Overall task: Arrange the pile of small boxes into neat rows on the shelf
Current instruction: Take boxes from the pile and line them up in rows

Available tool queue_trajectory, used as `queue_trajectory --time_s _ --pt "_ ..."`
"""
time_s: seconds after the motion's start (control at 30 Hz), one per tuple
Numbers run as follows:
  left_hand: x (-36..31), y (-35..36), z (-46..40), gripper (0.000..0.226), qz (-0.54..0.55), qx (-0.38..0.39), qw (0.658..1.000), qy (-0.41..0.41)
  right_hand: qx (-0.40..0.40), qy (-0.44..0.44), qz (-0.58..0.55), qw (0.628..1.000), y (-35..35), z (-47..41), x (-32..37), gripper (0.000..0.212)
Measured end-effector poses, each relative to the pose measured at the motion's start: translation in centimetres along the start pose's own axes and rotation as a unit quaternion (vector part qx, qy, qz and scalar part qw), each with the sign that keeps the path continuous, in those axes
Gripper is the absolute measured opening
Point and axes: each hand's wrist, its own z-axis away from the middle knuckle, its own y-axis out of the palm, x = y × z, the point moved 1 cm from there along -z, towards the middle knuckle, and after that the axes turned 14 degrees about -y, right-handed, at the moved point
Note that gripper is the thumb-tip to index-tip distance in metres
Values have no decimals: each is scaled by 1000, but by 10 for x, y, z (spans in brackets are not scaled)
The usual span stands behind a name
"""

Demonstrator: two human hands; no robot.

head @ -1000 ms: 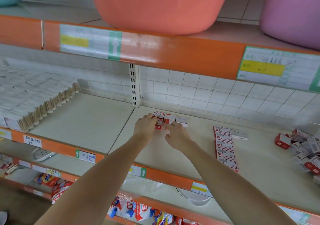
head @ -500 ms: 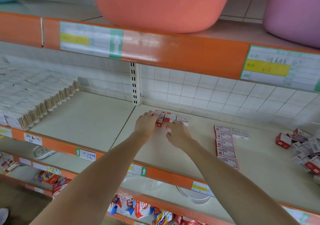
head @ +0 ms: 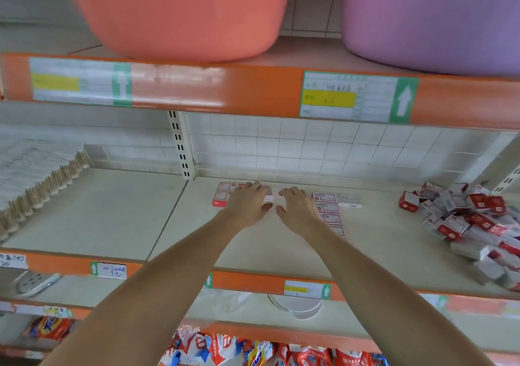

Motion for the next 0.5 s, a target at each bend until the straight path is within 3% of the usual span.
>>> queue_trajectory --time_s 0.5 --pt "-247 6 -18 53 9 39 975 221 -134 209 3 969 -97 167 -155 42"
